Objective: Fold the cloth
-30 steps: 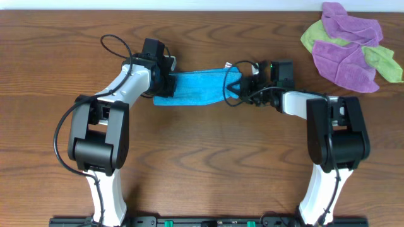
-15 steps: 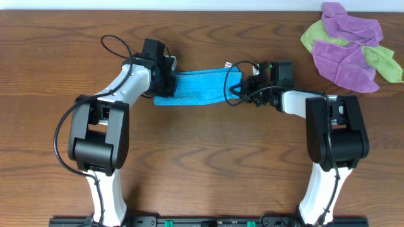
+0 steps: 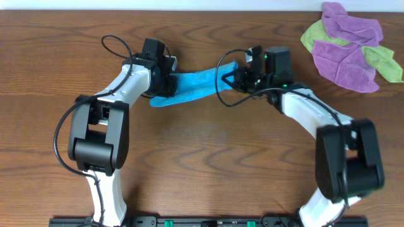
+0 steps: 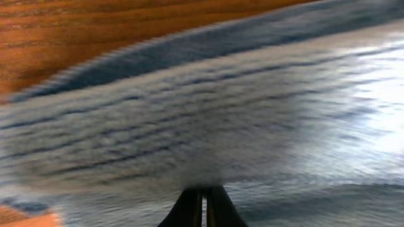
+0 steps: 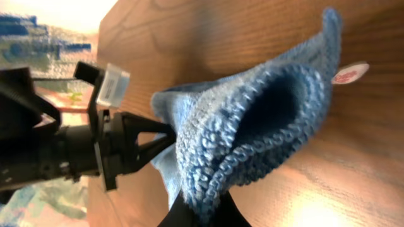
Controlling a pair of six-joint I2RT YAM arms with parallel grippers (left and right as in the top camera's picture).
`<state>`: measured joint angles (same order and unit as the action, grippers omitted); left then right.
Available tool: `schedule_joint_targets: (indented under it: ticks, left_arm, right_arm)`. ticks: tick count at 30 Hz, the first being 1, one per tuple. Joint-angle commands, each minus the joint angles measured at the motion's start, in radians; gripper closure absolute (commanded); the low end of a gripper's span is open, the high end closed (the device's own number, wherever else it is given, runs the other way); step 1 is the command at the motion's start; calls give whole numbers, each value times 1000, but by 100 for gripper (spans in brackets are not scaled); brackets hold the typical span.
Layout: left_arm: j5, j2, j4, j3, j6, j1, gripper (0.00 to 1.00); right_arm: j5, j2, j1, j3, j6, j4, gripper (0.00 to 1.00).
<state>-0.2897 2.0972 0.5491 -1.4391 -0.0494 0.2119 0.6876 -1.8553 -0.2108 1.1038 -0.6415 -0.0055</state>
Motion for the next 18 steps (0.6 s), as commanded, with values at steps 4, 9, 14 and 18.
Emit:
schedule_joint_targets:
  ticks: [4,9,14,18]
  left_arm:
    - [-18,12,3,-9,1,-2,94]
    - [-18,12,-1,-9,2,-2,94]
    - [-17,13,-16,-9,0,3,94]
    - [-10,15,-39,-9,-16,5,94]
  right_arm:
    - [-60,38,4,22,90,-122,99]
    - [-60,38,-5,22,100,-135,99]
    - [-59,38,-13,22,100,-134,99]
    - [-59,38,-13,22,100,-134,99]
